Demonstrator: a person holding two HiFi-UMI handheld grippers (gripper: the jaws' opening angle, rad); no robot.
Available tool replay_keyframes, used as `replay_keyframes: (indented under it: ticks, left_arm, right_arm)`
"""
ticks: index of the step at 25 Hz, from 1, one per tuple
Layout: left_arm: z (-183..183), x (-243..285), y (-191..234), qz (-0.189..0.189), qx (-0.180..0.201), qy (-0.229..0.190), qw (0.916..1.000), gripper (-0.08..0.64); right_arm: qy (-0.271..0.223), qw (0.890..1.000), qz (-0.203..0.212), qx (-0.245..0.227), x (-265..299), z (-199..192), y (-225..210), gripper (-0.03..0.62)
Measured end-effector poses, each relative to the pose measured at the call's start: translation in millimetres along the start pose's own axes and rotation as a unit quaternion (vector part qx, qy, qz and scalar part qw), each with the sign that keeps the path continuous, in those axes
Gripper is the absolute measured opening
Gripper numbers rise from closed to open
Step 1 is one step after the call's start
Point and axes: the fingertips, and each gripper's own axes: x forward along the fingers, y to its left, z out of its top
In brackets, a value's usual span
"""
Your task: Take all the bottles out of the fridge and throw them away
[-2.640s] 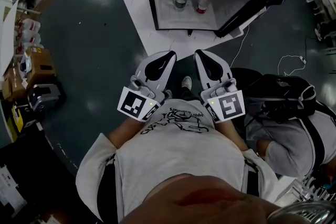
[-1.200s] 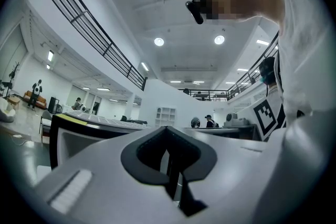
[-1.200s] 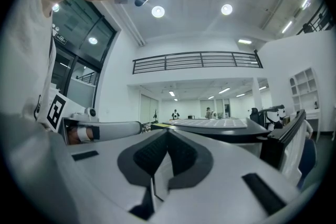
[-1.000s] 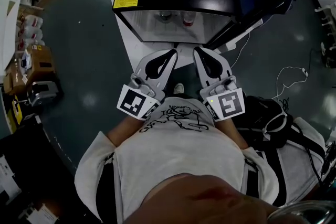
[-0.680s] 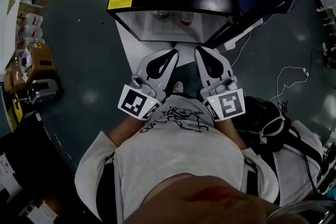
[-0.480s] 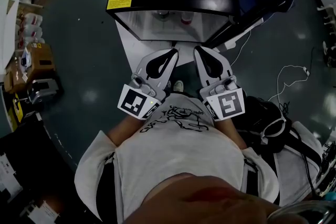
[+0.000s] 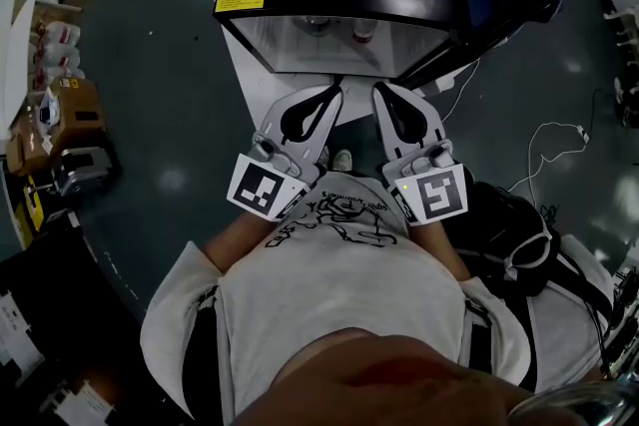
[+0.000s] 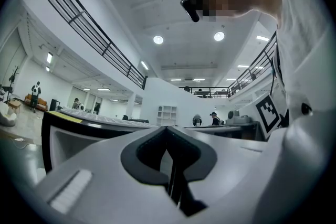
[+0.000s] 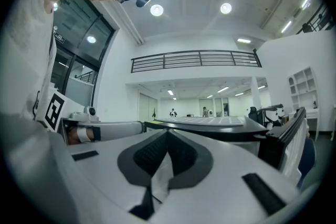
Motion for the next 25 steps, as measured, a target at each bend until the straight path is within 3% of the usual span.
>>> replay_keyframes:
  ticks: [25]
  left_arm:
    - [-22.1, -21.9, 12.1, 0.001, 0.007, 0.015, 0.9999, 0.018]
  right_arm:
    - [0.021, 1.000, 0.009, -0.007, 8.9, -25.4, 25.4, 0.008]
